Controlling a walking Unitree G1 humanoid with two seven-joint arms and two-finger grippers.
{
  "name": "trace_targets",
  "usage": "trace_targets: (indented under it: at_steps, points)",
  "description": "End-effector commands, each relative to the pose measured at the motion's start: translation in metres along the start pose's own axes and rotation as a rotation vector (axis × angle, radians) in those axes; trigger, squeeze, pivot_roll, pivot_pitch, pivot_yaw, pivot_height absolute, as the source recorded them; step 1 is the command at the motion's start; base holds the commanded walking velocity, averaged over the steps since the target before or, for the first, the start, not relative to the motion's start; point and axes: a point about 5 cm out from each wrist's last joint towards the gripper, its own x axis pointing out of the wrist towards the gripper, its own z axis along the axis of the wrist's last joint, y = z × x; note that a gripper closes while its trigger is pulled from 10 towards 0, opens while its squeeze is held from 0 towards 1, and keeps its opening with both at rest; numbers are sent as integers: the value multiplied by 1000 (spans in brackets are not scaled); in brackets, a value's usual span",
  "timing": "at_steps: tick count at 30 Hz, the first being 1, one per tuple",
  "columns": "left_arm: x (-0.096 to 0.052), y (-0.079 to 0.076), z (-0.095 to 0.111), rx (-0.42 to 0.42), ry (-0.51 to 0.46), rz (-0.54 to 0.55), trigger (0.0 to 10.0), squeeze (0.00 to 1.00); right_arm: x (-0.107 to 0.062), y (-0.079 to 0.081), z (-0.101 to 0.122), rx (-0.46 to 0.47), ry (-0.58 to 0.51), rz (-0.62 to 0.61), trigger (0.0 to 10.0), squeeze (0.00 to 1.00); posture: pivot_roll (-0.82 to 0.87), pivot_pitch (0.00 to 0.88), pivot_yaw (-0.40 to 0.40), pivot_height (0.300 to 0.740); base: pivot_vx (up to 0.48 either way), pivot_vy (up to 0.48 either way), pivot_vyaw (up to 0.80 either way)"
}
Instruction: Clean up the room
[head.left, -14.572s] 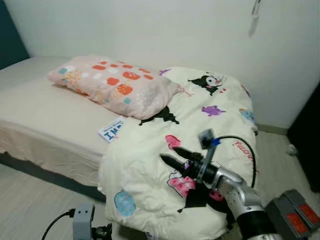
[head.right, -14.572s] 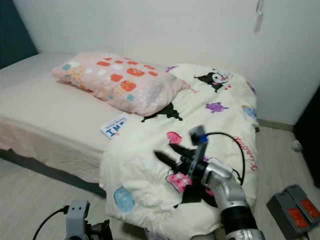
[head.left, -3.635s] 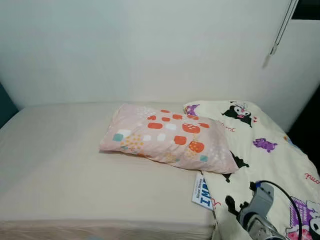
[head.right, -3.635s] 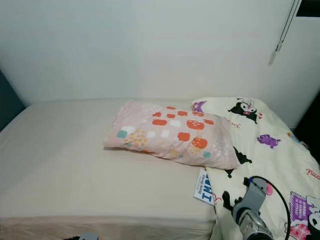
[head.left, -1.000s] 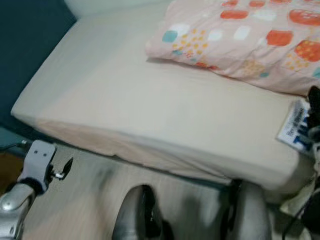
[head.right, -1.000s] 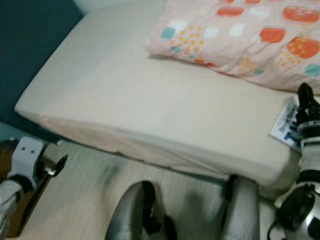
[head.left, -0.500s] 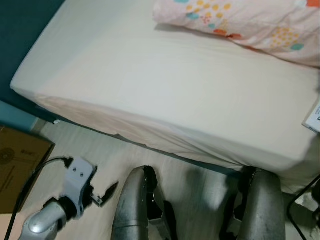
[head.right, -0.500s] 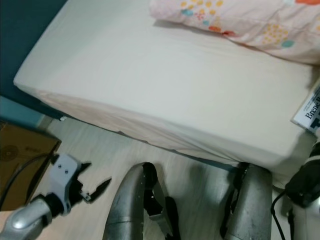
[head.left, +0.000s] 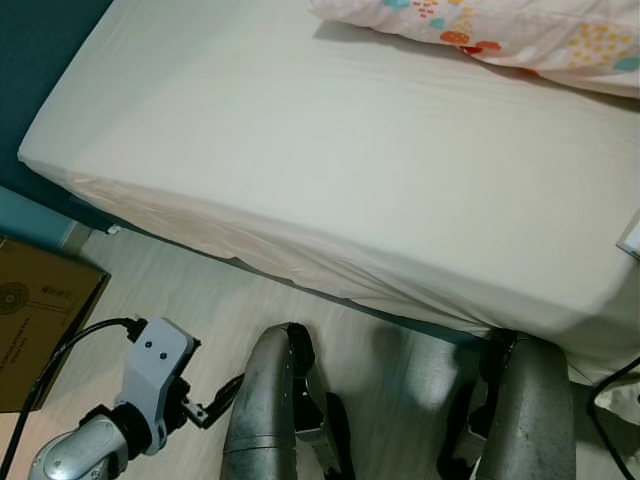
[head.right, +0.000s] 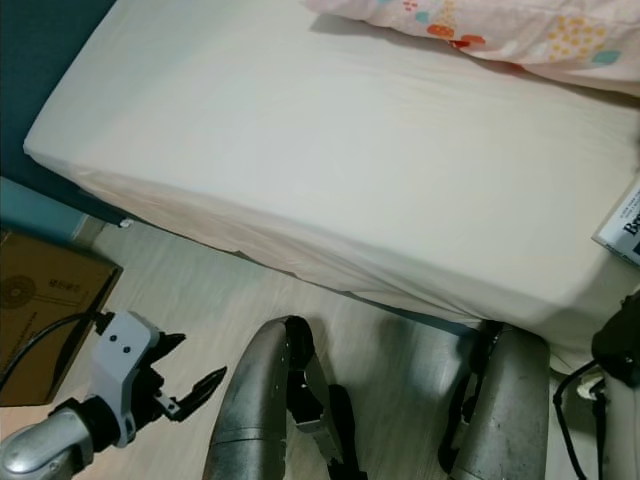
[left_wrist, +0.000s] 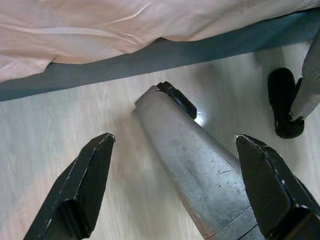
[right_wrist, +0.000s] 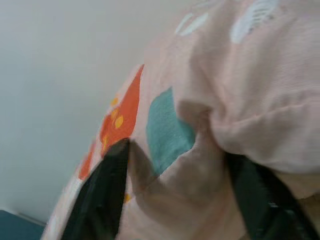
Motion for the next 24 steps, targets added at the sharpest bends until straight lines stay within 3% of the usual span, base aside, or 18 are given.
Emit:
trace_targets:
  at_steps: [1,7,14,17,18,19,20,21,22,23,24]
  points:
    - [-7,2,-9,-15,65,6,10000,0,5,6,7,-28,-20,32,0,0,257,602,358,461,0,0,0]
    - [-8,1,-6,-11,70,6,10000,0,14,17,16,-35,-39,57,0,0,250,600,353,461,0,0,0]
    - [-7,0,-7,-12,77,9,10000,0,14,15,20,-66,-39,46,0,0,239,595,345,461,0,0,0]
    - [-3,-2,-8,-17,74,9,10000,0,11,15,11,-83,12,77,0,0,223,583,332,461,0,0,0]
    - [4,-4,-10,-26,62,13,10000,0,3,16,-17,-100,140,160,0,0,169,544,296,461,0,0,0]
    - [4,-4,-10,-26,62,13,10000,0,3,16,-17,-100,140,160,0,0,169,544,296,461,0,0,0]
    - [9,-5,-9,-33,50,17,10000,0,-8,18,-44,-116,263,243,0,0,169,544,296,461,0,0,0]
    - [16,-7,-9,-40,33,20,10000,0,-27,20,-74,-98,397,352,0,0,140,514,274,461,0,0,0]
    - [26,-9,-8,-53,9,26,10000,0,-60,25,-109,-75,561,483,0,0,108,469,251,461,0,0,0]
    - [26,-9,-8,-53,9,26,10000,0,-60,25,-109,-75,561,483,0,0,108,469,251,461,0,0,0]
    - [32,-10,-7,-60,-6,29,10000,0,-85,30,-129,-39,656,563,0,0,108,469,251,461,0,0,0]
